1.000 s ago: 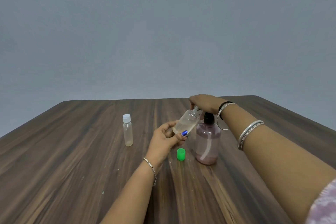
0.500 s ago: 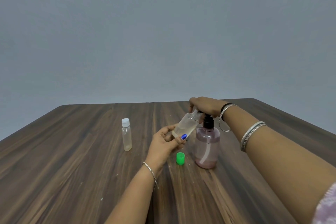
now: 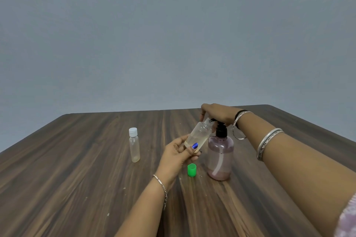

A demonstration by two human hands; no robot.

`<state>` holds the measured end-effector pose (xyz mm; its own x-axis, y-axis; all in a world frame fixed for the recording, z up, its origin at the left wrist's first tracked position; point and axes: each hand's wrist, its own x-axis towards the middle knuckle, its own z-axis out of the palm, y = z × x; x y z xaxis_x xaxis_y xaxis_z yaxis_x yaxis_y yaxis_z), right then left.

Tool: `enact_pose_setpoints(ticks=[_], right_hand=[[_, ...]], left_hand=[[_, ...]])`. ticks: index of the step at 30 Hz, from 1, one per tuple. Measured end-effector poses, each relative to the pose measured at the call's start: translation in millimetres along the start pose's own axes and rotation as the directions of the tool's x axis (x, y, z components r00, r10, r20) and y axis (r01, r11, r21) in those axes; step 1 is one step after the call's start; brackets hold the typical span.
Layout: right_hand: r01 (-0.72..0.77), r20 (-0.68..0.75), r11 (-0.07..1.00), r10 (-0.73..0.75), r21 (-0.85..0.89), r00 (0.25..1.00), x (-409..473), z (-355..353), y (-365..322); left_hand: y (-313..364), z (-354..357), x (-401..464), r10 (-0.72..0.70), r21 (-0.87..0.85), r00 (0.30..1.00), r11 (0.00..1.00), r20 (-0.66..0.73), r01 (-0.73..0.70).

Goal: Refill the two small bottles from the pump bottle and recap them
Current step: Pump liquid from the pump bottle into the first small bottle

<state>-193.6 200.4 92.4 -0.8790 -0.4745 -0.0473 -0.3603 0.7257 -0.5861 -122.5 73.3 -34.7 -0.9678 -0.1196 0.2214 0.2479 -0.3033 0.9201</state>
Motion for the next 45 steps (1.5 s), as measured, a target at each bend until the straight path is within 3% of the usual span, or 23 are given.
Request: enact_pose_setpoints(ticks=[12, 24, 45], right_hand=[[0.042, -0.007, 0.998, -0.042, -0.053, 0.999, 2.0, 6.1, 4.2], [0.024, 0.022, 1.0, -0.025, 0.017, 0.999, 2.8, -1.5, -0.9], [0.011, 0.035, 0.999, -0.009, -0.033, 0.999, 2.0, -1.5, -0.1]], left_hand=[[1.5, 3.8, -4.3, -0.075, -0.036, 0.996, 0.996, 0.042, 0.077], [4.6, 9.6, -5.0, -0.115, -0.068, 0.991, 0.99, 0.073, 0.12], [1.3, 12.3, -1.9, -0.221, -0.152, 0.975, 0.965, -0.033, 0.213]])
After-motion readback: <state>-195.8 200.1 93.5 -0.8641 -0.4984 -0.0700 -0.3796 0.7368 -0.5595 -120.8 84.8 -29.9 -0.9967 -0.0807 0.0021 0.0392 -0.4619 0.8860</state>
